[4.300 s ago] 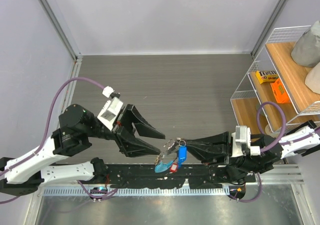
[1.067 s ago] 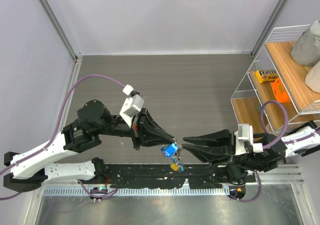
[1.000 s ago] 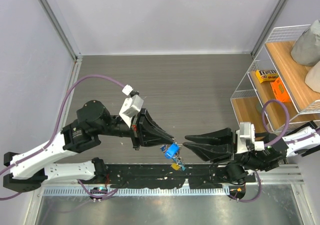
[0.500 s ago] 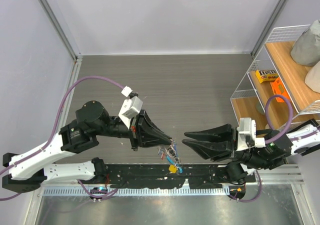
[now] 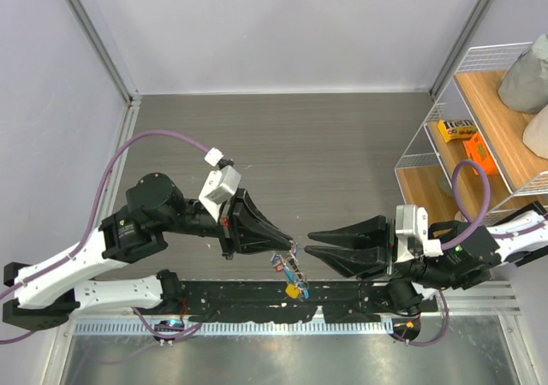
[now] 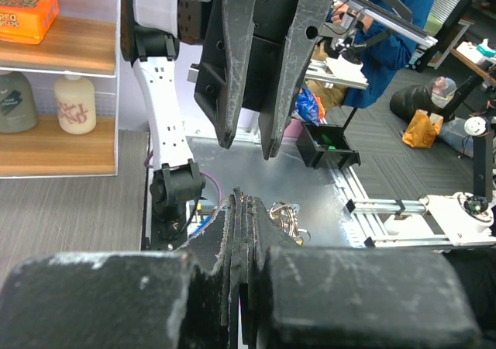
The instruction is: Put the keys on the keyring
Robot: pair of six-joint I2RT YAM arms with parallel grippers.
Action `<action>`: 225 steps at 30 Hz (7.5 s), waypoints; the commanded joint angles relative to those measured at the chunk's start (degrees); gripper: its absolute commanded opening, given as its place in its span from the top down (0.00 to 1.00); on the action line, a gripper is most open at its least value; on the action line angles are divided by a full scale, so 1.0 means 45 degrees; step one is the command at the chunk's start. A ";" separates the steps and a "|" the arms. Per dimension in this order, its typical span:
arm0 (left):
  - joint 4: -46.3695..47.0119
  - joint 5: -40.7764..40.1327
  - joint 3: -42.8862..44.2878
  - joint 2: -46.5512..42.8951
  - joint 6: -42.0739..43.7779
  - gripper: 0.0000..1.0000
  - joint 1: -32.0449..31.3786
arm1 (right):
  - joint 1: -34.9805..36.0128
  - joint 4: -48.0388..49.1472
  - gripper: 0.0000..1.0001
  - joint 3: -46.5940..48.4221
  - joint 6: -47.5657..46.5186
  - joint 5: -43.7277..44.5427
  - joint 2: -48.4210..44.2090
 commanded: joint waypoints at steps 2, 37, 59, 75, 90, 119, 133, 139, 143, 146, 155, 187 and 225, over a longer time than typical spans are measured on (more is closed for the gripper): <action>0.1317 0.0477 0.0196 -0.0294 -0.0360 1.00 0.0034 | 0.0093 -0.0051 0.68 0.0541 0.0208 -0.0054 0.0361; 0.0810 -0.0109 -0.1092 -0.2385 -0.0126 1.00 0.0034 | 0.0171 0.2881 0.63 -0.0357 0.1281 0.1608 0.1496; 0.1571 0.0672 -0.0800 -0.1740 -0.0595 1.00 0.0034 | 0.0171 0.1610 0.58 0.0384 0.1829 -0.0249 0.1475; 0.2196 0.1180 -0.0722 -0.1408 -0.0986 1.00 0.0034 | 0.0171 0.1317 0.62 0.0228 0.1887 -0.0308 0.1182; 0.2353 0.1356 -0.0663 -0.1251 -0.1162 1.00 0.0034 | 0.0171 0.1298 0.68 0.0170 0.1926 -0.0249 0.1240; 0.2667 0.1279 -0.0858 -0.1505 -0.1298 1.00 0.0033 | 0.0171 0.1221 0.94 0.0403 0.1360 -0.0054 0.1592; -0.0125 0.0029 -0.1092 -0.2443 -0.1357 0.57 0.0034 | 0.0171 -0.3427 0.94 0.3175 0.2297 0.0123 0.2315; -0.1142 -0.0089 -0.0937 -0.2229 -0.1435 0.55 0.0014 | 0.0171 -0.5788 0.94 0.4894 0.3136 -0.0093 0.3055; -0.1864 0.0106 -0.0644 -0.1975 -0.1357 0.54 0.0014 | 0.0151 -0.6902 0.95 0.5676 0.4013 -0.0093 0.3349; -0.2334 0.0340 -0.0331 -0.1701 -0.1220 0.55 0.0034 | 0.0112 -0.7588 0.95 0.6320 0.4523 -0.0326 0.3604; -0.2647 0.0614 0.0079 -0.1388 -0.0888 0.57 0.0014 | -0.0044 -0.8624 0.95 0.6791 0.5987 -0.0406 0.3975; -0.3252 0.1493 -0.0330 -0.1505 -0.0459 0.66 0.0014 | -0.1509 -0.8058 0.94 0.6830 0.7415 -0.2475 0.4952; -0.3780 0.1688 -0.0370 -0.1408 -0.0029 0.74 -0.0005 | -0.1528 -0.7726 0.94 0.7260 0.6945 -0.1831 0.5206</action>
